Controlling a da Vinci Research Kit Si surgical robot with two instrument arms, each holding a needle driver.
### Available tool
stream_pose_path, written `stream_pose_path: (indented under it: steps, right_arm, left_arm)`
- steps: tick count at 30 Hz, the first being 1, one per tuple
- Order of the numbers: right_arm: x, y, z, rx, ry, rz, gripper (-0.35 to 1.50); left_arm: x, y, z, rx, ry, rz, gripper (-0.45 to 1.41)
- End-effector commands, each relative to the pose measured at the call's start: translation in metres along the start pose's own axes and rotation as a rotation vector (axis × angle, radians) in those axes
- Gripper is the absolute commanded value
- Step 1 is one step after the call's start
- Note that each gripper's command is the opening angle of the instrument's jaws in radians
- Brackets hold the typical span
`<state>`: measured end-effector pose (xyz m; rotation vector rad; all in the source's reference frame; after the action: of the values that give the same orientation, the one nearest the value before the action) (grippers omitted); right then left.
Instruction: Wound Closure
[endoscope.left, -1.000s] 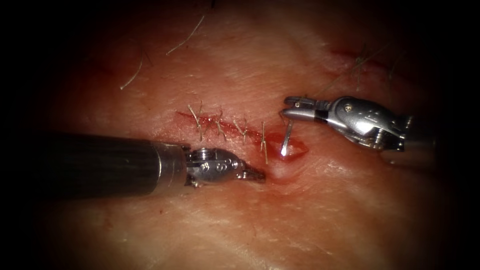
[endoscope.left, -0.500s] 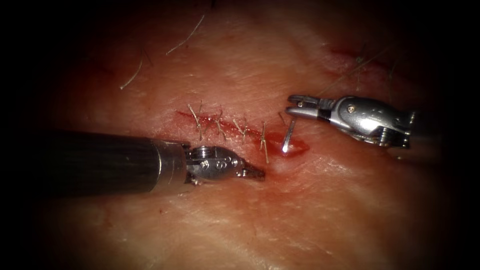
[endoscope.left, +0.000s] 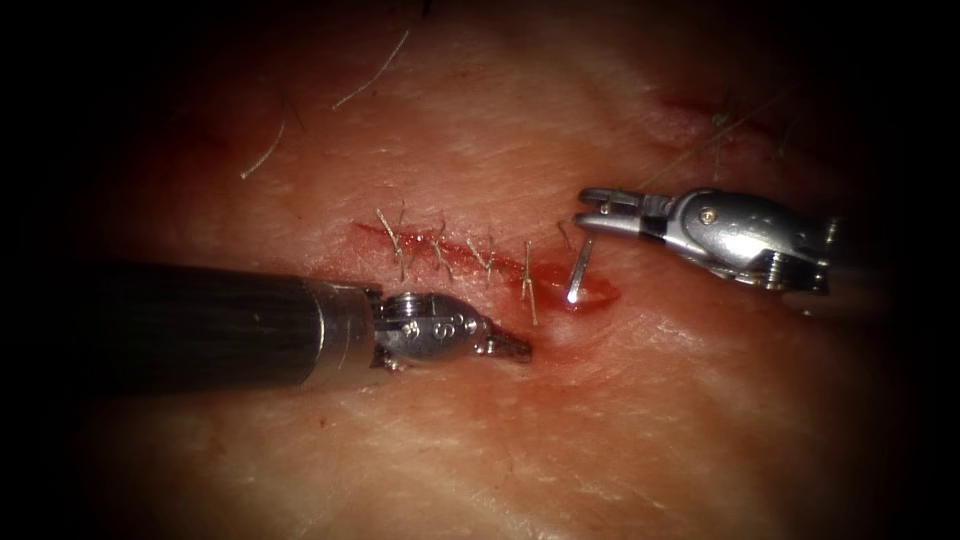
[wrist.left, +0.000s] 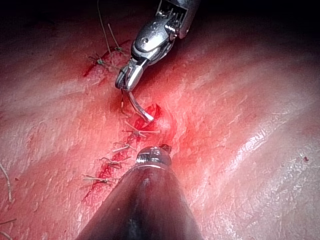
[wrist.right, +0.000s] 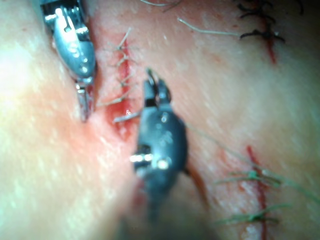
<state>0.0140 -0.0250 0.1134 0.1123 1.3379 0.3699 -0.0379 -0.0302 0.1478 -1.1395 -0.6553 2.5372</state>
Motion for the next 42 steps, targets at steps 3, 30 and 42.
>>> stream_pose_path:
  steps: [3,30,42]
  right_arm:
    - [-0.0002,-0.0008,0.0009,0.023,0.018,0.012,-0.35]
    - [-0.0026,-0.0015,0.0018,0.133,0.024,0.576,-0.35]
    - [-0.0039,-0.0013,0.0018,0.148,0.001,0.799,-0.35]
  left_arm:
    - [-0.0002,0.0001,0.0010,-0.001,0.000,0.000,-0.45]
    - [-0.0002,0.0000,0.0010,-0.002,-0.003,0.000,-0.45]
    - [-0.0001,0.0000,0.0010,-0.002,-0.003,-0.001,-0.45]
